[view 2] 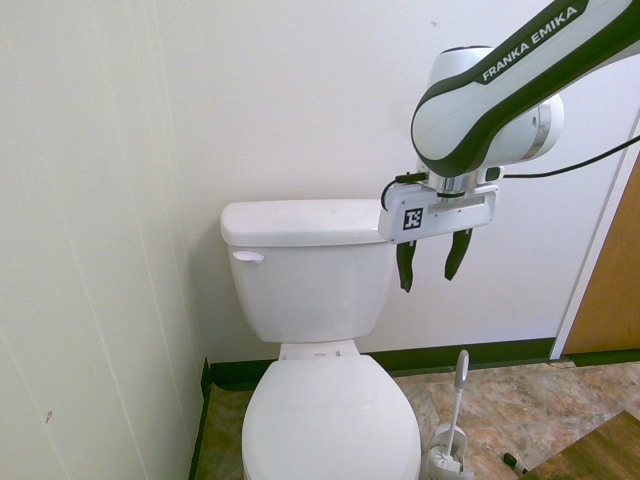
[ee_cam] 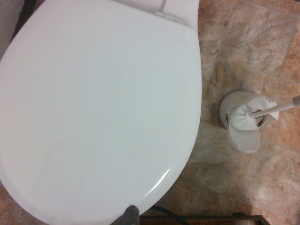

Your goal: Flush the toilet

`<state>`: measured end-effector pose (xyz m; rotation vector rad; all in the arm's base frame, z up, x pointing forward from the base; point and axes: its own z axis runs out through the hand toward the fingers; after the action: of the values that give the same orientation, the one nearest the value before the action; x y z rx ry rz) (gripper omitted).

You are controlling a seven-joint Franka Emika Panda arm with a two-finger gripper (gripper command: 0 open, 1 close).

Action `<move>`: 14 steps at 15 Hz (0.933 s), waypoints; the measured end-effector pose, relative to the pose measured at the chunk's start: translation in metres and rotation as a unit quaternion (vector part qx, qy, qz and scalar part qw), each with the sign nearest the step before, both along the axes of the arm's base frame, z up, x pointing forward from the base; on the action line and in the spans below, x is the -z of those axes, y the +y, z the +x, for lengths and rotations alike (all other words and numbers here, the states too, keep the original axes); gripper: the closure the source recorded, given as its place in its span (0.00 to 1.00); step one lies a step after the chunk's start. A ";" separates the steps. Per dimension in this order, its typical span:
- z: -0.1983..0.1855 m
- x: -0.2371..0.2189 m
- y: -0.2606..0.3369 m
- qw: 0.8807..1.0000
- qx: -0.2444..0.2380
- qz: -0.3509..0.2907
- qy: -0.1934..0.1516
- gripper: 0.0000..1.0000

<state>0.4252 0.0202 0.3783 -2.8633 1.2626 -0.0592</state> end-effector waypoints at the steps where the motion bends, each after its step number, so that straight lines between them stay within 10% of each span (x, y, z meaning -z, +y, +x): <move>1: 0.001 0.000 0.000 1.000 0.001 0.001 0.000 0.00; 14: 0.156 -0.039 0.127 0.990 -0.093 0.040 -0.097 0.00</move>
<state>0.5812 0.1471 0.4169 -2.8093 0.9392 -0.2724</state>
